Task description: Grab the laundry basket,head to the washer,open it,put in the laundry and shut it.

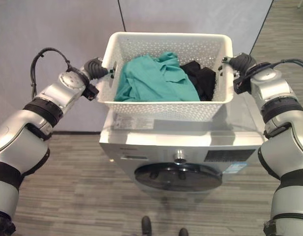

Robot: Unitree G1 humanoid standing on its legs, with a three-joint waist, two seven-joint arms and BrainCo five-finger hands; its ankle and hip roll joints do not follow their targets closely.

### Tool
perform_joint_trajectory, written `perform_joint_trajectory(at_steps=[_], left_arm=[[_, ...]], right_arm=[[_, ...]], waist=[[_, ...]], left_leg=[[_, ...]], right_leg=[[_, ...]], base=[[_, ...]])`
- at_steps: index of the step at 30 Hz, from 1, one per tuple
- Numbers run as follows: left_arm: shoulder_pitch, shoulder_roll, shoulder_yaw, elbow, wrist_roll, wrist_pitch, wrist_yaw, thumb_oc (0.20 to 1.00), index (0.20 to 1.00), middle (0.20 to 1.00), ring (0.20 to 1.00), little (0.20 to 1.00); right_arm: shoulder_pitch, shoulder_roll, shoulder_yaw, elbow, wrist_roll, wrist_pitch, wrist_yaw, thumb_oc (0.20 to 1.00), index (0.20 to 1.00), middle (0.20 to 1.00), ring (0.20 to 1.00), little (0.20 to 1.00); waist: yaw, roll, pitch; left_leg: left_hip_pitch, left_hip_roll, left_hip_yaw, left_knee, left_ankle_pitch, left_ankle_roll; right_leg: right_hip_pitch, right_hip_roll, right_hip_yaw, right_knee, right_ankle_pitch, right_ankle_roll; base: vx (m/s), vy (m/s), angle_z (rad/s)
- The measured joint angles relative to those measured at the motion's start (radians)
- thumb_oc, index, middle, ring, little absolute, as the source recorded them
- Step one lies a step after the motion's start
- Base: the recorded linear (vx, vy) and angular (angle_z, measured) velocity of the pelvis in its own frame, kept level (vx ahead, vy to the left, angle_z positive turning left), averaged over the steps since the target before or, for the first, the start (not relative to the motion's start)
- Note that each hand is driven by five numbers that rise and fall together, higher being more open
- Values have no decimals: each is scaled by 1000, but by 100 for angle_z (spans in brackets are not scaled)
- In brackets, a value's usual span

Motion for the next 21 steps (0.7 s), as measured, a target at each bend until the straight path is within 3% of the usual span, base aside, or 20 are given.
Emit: perform_joint_trajectory(at_steps=[1,3,4,5,6,7,21], left_arm=[[0,-7,-1,1,1,0,-2,200,200,200,200,200],[2,-21,-1,9,11,0,-4,200,200,200,200,200],[4,-23,-1,11,22,0,-5,294,294,294,294,294],[6,-21,-1,13,29,0,-7,533,533,533,533,533],[13,-21,-1,13,31,0,-8,944,944,944,944,944],[32,-46,1,30,38,-9,-5,1000,1000,1000,1000,1000],[30,-108,50,115,200,-19,15,1000,1000,1000,1000,1000]], right_arm=[[-1,4,-4,25,0,0,-2,1000,1000,1000,1000,1000],[-6,7,-5,52,-20,0,-7,1000,1000,1000,1000,1000],[-9,9,-5,61,-21,0,-7,1000,1000,1000,1000,1000],[-10,9,-6,68,-24,0,-9,1000,1000,1000,1000,1000],[-11,9,-7,76,-38,1,-11,1000,1000,1000,1000,1000],[-10,10,7,108,-75,15,-15,1000,1000,1000,1000,1000],[-8,35,41,160,-254,28,-35,1000,1000,1000,1000,1000]], waist=[[1,3,-2],[3,14,-8],[2,19,-10],[3,23,-12],[3,28,-15],[3,32,-17],[1,42,-20]], left_leg=[[-1,0,0,0,0,0],[-5,-3,0,0,0,0],[-5,-4,1,0,0,0],[-6,-5,1,0,0,0],[-6,-6,2,0,0,0],[-7,-6,2,0,0,0],[-14,-5,13,0,1,1]], right_leg=[[-3,-1,1,0,0,0],[-7,-4,2,1,0,0],[-8,-5,3,0,0,1],[-8,-6,3,0,1,1],[-9,-7,4,0,1,2],[-9,-7,4,-1,1,2],[-16,-7,17,-8,11,7]], base=[[0,0,0],[0,0,0],[0,0,0],[0,0,0],[0,0,0],[0,0,0],[2,-12,-2]])
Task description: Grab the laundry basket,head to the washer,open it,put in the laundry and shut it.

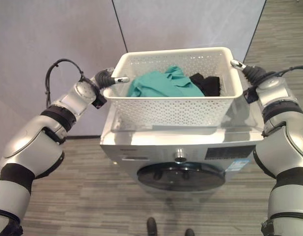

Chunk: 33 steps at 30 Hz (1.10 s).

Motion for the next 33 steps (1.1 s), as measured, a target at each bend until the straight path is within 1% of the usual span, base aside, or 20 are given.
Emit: perform_joint_trajectory(at_steps=[3,7,12,14,16,19,22,23,26,27,28,29,30,31,32,33], left_arm=[[-1,-1,0,1,29,0,1,1000,1000,1000,1000,1000],[-2,-1,10,2,65,1,11,1000,1000,1000,1000,1000],[-7,3,20,-1,75,0,14,1000,1000,1000,1000,1000],[-1,9,33,-9,103,2,7,1000,1000,1000,1000,1000],[-1,12,40,-16,105,0,8,1000,1000,1000,1000,1000],[-1,15,41,-24,119,2,8,1000,1000,1000,1000,1000],[-1,33,41,-32,152,2,9,1000,1000,1000,1000,1000],[-2,59,41,-34,159,3,14,1000,1000,1000,1000,1000],[-2,127,50,-44,199,-1,31,1000,1000,1000,1000,1000],[0,172,54,-87,225,0,38,1000,1000,1000,1000,1000],[11,234,69,-159,249,-4,48,1000,1000,1000,1000,1000],[32,350,96,-284,298,-22,88,1000,1000,1000,1000,1000],[36,383,113,-299,321,-26,116,1000,1000,1000,1000,1000],[79,430,183,-381,352,-20,138,1000,1000,1000,1000,1000],[156,491,266,-512,380,-33,165,1000,1000,1000,1000,1000],[263,576,332,-609,386,-63,172,1000,1000,1000,1000,1000]], right_arm=[[0,0,0,0,-2,0,-1,1000,1000,1000,1000,1000],[1,-1,0,0,-40,0,-1,1000,1000,1000,1000,1000],[-1,-4,7,-13,-89,0,-16,1000,1000,1000,1000,1000],[1,-32,27,-61,-177,-7,-25,1000,1000,1000,1000,1000],[6,-49,27,-78,-230,-8,-30,1000,1000,1000,1000,1000],[14,-113,4,-159,-276,-10,-50,1000,1000,1000,1000,1000],[27,-185,-19,-235,-316,-10,-81,1000,1000,1000,1000,1000],[34,-212,-62,-260,-335,-11,-113,1000,1000,1000,1000,1000],[88,-262,-151,-334,-354,-22,-153,1000,1000,1000,1000,1000],[144,-297,-221,-400,-355,-26,-161,1000,1000,1000,1000,1000],[225,-337,-319,-482,-355,-36,-177,1000,1000,1000,1000,1000],[367,-391,-466,-598,-358,-66,-206,1000,1000,1000,1000,1000],[417,-401,-517,-599,-369,-69,-225,1000,1000,1000,1000,1000],[547,-420,-648,-641,-376,-70,-246,1000,1000,1000,1000,1000],[770,-417,-884,-701,-389,-97,-275,1000,1000,1000,1000,1000],[972,-417,-1042,-736,-392,-97,-305,1000,1000,1000,1000,1000]], waist=[[-1,-2,2],[-2,-15,11],[-6,-27,20],[-21,-38,31],[-23,-54,44],[-24,-56,45],[-27,-66,52],[-33,-70,57],[-48,-70,58],[-48,-70,60],[-48,-72,64],[-54,-73,72],[-54,-72,72],[-49,-71,76],[-47,-75,78],[-44,-70,80]], left_leg=[[3,0,0,0,0,0],[18,0,0,0,0,0],[23,0,-3,0,0,0],[37,-1,-16,0,1,-1],[49,0,-21,-1,2,-3],[53,-1,-24,-1,2,-3],[73,-1,-27,-1,2,-3],[87,0,-27,-2,2,-3],[98,-1,-29,-2,2,-3],[101,0,-29,-2,2,-3],[102,0,-29,-2,2,-3],[104,0,-29,-2,2,-4],[108,-1,-30,-2,2,-4],[115,-2,-37,-3,1,-7],[122,-5,-54,-3,-3,-6],[123,-5,-60,-3,-8,-14]], right_leg=[[4,0,0,-2,1,0],[23,1,-1,-8,3,-1],[30,2,-5,-8,4,-2],[51,2,-21,-9,3,-1],[64,5,-25,-9,1,-3],[70,4,-28,-9,2,-3],[91,5,-30,-9,1,-3],[103,5,-29,-9,1,-4],[115,5,-30,-10,0,-4],[118,5,-29,-10,-1,-5],[119,5,-29,-10,-2,-6],[121,6,-29,-9,-2,-6],[125,6,-29,-9,-2,-6],[132,4,-31,-10,-5,-5],[149,4,-50,-13,-15,-8],[151,5,-55,-10,-18,-7]], base=[[0,0,0],[0,0,0],[-7,-14,1],[-5,-36,16],[-10,-40,11],[-5,-19,3],[0,0,0],[0,0,0],[0,0,0],[0,0,0],[-46,-18,-1],[0,0,0],[24,-32,2],[53,-34,20],[21,-60,26],[18,-85,26]])
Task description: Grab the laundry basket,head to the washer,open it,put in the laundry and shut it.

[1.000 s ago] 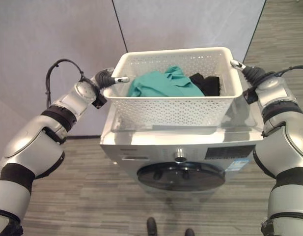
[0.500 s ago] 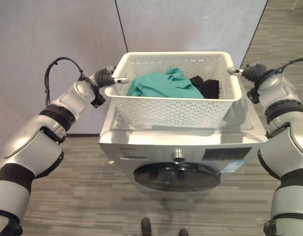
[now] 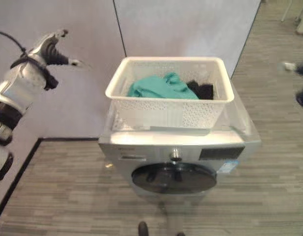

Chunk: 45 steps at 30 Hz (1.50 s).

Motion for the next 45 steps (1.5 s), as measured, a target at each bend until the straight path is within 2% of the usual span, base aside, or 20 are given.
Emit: perform_joint_trajectory(at_steps=[2,4,6,7,8,10,15,20,23,27,29,32,35,36,37,39,40,41,44,45], left_arm=[[249,67,256,-131,-2,-23,9,1000,1000,1000,1000,1000],[607,100,528,-138,-12,-29,21,1000,1000,1000,1000,1000],[786,97,637,-75,-12,-9,22,1000,1000,1000,1000,1000],[788,97,610,-17,-13,15,17,1000,1000,1000,1000,1000],[870,64,690,-29,-13,16,15,1000,1000,1000,1000,1000],[1130,-105,987,-128,-21,-24,28,1000,1000,1000,1000,1000],[1200,-180,957,61,-112,40,-9,1000,1000,1000,1000,1000],[1181,-314,799,123,-136,53,-45,1000,1000,1000,1000,1000],[1143,-418,779,240,-137,47,-35,1000,1000,1000,1000,1000],[1110,-593,641,392,-137,41,-32,1000,1000,1000,1000,1000],[1100,-661,626,429,-141,35,-33,1000,1000,1000,1000,1000],[1056,-694,559,456,-167,24,-43,1000,1000,1000,1000,1000],[1037,-713,557,511,-167,23,-40,1000,1000,1000,1000,1000],[1031,-718,558,534,-166,23,-41,1000,1000,1000,1000,1000],[1024,-718,564,538,-165,23,-42,1000,1000,1000,1000,1000],[964,-730,565,580,-165,17,-38,1000,1000,1000,1000,1000],[906,-768,562,655,-164,14,-29,1000,1000,1000,1000,1000],[899,-797,560,663,-158,10,-28,1000,1000,1000,1000,1000],[943,-802,495,645,-75,-5,-18,1000,1000,1000,1000,1000],[1026,-775,494,637,-47,-6,12,1000,1000,1000,1000,1000]], right_arm=[[320,50,-293,-80,0,-43,-30,1000,1000,1000,1000,1000],[569,207,-502,-28,15,-49,-76,1000,1000,1000,1000,1000],[649,306,-538,44,53,-39,-84,1000,1000,1000,1000,1000],[643,312,-508,75,70,-17,-84,1000,1000,1000,1000,1000],[653,351,-513,70,107,-47,-77,1000,1000,1000,1000,1000],[682,500,-591,63,235,-126,-54,1000,1000,1000,1000,1000],[682,520,-515,211,335,-89,6,1000,1000,1000,1000,1000],[566,567,-373,273,365,-90,54,1000,1000,1000,1000,1000],[518,606,-263,333,363,-91,65,1000,1000,1000,1000,1000],[421,695,-79,496,362,-77,93,1000,1000,1000,1000,1000],[397,718,-11,490,350,-76,107,1000,1000,1000,1000,1000],[376,724,69,425,311,-77,112,1000,1000,1000,1000,1000],[367,702,121,295,257,-73,103,1000,1000,1000,1000,1000],[341,699,152,250,214,-67,103,1000,1000,1000,1000,1000],[337,700,181,179,177,-66,105,1000,1000,1000,1000,1000],[351,687,172,75,136,-64,104,1000,1000,1000,1000,1000],[371,674,170,6,90,-65,103,1000,1000,1000,1000,1000],[373,666,168,14,66,-66,98,1000,1000,1000,1000,1000],[431,668,178,23,-22,-63,88,1000,1000,1000,1000,1000],[462,680,179,54,-64,-62,87,1000,1000,1000,1000,1000]], waist=[[13,-1,10],[27,-13,11],[30,-22,16],[31,-25,17],[34,-27,18],[27,-44,14],[56,-62,11],[76,-56,17],[79,-49,29],[81,-21,61],[76,-11,90],[72,1,135],[78,20,174],[72,-2,194],[59,-49,190],[19,-60,187],[-23,-40,176],[-34,-15,160],[-22,-54,85],[-6,-76,31]], left_leg=[[-8,0,-10,0,-2,-3],[3,7,-12,0,-7,-9],[12,14,-13,0,-8,-10],[9,17,-14,0,-9,-11],[-5,19,-16,0,-8,-15],[0,20,-30,0,-6,-17],[-1,19,-64,4,3,-29],[-6,24,-77,16,3,-34],[-5,30,-71,18,4,-36],[-24,35,-74,44,10,-44],[-40,42,-85,54,22,-56],[-87,64,-121,34,66,-126],[-111,83,-123,57,57,-143],[-123,66,-123,130,18,-148],[-121,20,-119,244,-60,-135],[21,60,-58,205,-141,-119],[141,85,33,72,-150,-107],[184,89,40,1,-162,-86],[197,38,41,19,-195,-47],[201,10,48,21,-205,-25]], right_leg=[[-5,4,-4,0,-1,-1],[9,11,-4,0,-12,-13],[15,16,-4,0,-17,-20],[13,19,-5,0,-16,-23],[7,24,-6,0,-15,-22],[16,27,-12,0,-20,-25],[30,33,-48,0,-22,-29],[40,38,-73,0,-31,-38],[41,40,-82,3,-34,-41],[30,45,-85,29,-29,-43],[16,59,-93,39,-33,-47],[-33,72,-127,42,-25,-77],[-57,89,-138,54,-15,-107],[-70,63,-136,58,-8,-127],[-72,11,-125,44,17,-117],[-89,-14,-127,33,42,-100],[-98,-19,-131,31,62,-72],[-98,-10,-129,31,69,-56],[-98,-54,-99,37,83,-16],[-105,-77,-75,39,101,17]], base=[[17,-70,10],[10,-52,2],[-5,-90,-1],[-35,-127,1],[-39,-105,0],[-43,-91,19],[-33,-56,22],[-43,-38,17],[-37,-30,10],[-83,-65,2],[-203,-100,14],[-94,-26,26],[-123,-16,-4],[-93,33,-18],[-96,109,-1],[23,229,22],[202,273,10],[187,225,8],[118,207,-21],[99,231,-24]])
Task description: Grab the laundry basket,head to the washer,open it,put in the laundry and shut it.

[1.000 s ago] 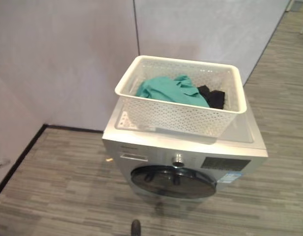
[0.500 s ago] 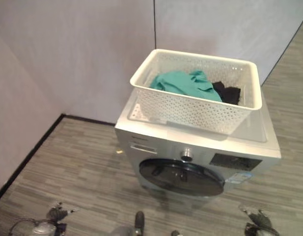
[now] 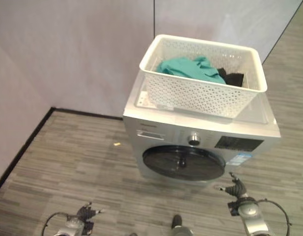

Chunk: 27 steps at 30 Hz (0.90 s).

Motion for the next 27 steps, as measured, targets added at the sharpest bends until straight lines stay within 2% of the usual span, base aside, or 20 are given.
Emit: perform_joint_trajectory(at_steps=[2,7,8,16,24,26,27], left_arm=[[33,2,41,15,2,-2,6,1000,1000,1000,1000,1000],[93,47,44,20,49,1,12,1000,1000,1000,1000,1000],[94,47,45,22,49,1,11,1000,1000,1000,1000,1000],[126,44,47,14,79,-1,8,1000,1000,1000,1000,1000],[111,43,42,-11,78,-9,5,1000,1000,1000,1000,1000],[103,43,33,-30,78,-11,5,1000,1000,1000,1000,1000],[87,41,34,-37,78,-11,5,1000,1000,1000,1000,1000]], right_arm=[[0,0,13,4,-28,2,-1,1000,1000,1000,1000,1000],[-7,-14,38,40,-94,2,-3,1000,1000,1000,1000,1000],[-7,-23,38,40,-96,2,-3,1000,1000,1000,1000,1000],[-12,-161,8,29,-173,2,-1,1000,1000,1000,1000,1000],[-85,-258,6,50,-183,2,0,1000,1000,1000,1000,1000],[-146,-265,43,105,-189,2,-1,1000,1000,1000,1000,1000],[-162,-267,46,124,-195,3,-1,1000,1000,1000,1000,1000]], waist=[[5,-8,-18],[45,-53,-54],[51,-54,-54],[57,-41,-48],[74,10,-11],[77,18,0],[86,23,10]], left_leg=[[5,-7,15,-19,5,14],[-14,-2,21,-13,12,12],[-14,1,20,-12,13,12],[-37,16,-5,-6,18,5],[-66,29,-19,-3,28,-6],[-110,32,-36,16,34,-8],[-125,32,-43,16,45,-10]], right_leg=[[-3,-1,18,-7,12,10],[-11,3,25,-39,30,4],[-12,5,23,-39,31,4],[-18,19,-1,-47,31,2],[-34,26,-11,-48,28,-1],[-61,27,-26,-48,31,-5],[-76,29,-32,-48,40,-16]], base=[[60,81,-28],[44,9,-5],[57,-10,2],[19,-33,9],[-36,-41,5],[-92,-46,18],[-102,-40,19]])
